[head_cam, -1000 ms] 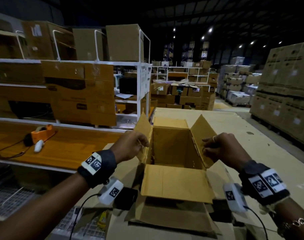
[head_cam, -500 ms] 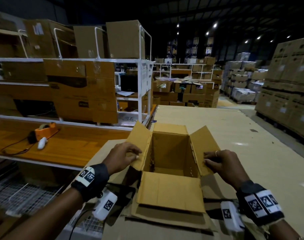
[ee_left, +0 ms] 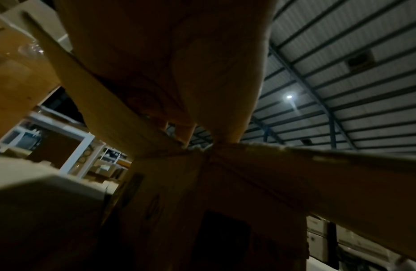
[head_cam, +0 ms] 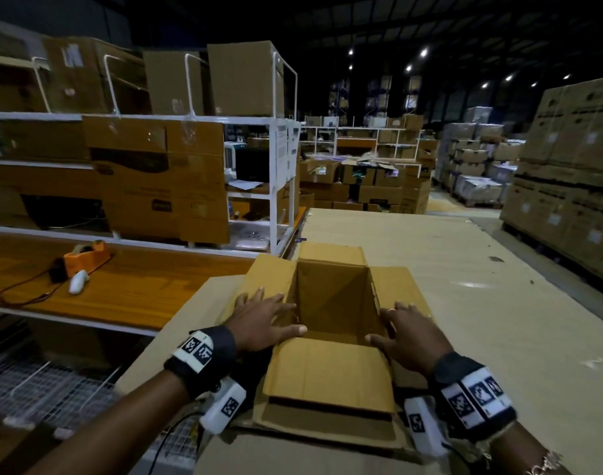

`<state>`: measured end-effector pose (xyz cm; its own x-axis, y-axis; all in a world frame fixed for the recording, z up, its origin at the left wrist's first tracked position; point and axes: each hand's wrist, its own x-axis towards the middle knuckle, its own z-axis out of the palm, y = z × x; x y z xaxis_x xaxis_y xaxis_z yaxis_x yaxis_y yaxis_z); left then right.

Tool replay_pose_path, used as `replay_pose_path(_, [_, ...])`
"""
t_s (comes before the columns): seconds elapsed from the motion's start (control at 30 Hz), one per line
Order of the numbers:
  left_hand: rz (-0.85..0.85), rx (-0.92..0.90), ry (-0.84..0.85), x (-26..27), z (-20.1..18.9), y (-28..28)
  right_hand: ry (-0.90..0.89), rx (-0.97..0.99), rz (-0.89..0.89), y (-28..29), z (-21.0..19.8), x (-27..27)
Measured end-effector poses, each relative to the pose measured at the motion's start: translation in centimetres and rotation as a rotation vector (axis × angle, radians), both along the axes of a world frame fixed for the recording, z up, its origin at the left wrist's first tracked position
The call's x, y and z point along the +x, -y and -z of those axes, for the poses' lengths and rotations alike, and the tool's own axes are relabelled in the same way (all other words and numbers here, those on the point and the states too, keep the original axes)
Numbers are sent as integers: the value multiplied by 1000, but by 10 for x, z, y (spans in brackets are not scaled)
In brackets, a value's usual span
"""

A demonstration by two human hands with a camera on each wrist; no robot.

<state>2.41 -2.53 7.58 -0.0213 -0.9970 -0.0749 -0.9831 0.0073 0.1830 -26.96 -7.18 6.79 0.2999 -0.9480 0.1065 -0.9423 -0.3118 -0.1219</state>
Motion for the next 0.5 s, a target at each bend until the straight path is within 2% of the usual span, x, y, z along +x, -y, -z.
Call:
replay_pose_path(0.07, [-15, -9, -84, 3, 11, -1, 37, 43, -21, 3, 2, -3])
replay_pose_path(0.2, [2, -118, -136, 6, 26, -7, 160, 56, -17, 3, 11, -3])
replay_pose_path(0.3, [-4, -95, -201, 6, 24, -7, 212, 107, -10, 2, 15, -2])
replay_pose_path(0.4, [10, -57, -171, 8, 17, -6, 205, 168, -43, 1, 7, -3])
replay_pose_path(0.5, [56, -15, -87, 9, 17, -8, 206, 130, -113, -10, 2, -2])
